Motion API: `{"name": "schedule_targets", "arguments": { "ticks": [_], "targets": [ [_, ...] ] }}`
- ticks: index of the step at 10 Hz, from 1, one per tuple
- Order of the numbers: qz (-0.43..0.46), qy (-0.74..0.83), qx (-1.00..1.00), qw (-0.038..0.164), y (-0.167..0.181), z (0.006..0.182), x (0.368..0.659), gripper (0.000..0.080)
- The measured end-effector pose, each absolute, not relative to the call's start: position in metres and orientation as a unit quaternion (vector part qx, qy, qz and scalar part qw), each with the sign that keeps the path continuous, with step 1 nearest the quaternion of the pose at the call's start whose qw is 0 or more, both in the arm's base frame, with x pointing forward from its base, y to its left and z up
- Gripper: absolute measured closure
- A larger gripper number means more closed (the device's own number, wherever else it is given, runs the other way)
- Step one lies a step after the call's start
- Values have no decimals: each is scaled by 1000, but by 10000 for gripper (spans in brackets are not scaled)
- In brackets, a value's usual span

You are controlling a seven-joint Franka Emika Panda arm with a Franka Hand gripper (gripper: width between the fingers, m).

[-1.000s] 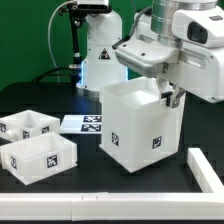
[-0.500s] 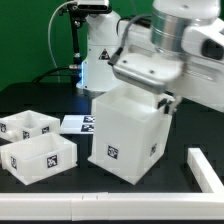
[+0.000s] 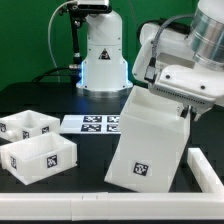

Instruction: Assemble drawer

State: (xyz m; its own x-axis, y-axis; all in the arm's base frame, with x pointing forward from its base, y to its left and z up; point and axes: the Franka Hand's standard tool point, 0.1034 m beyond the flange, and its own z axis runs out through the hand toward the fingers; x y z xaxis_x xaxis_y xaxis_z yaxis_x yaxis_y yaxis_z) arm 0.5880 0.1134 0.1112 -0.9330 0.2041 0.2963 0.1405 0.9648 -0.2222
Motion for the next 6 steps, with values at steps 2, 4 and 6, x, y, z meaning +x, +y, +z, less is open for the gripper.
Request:
{"name": "schedule_targets", "arguments": {
  "ticks": [2,4,6],
  "targets": [
    [93,-980,-56,165,111,110,588,765],
    [113,-973,-14,200,111,108,581,765],
    [131,-970,-24,201,121,102,590,765]
  ]
}}
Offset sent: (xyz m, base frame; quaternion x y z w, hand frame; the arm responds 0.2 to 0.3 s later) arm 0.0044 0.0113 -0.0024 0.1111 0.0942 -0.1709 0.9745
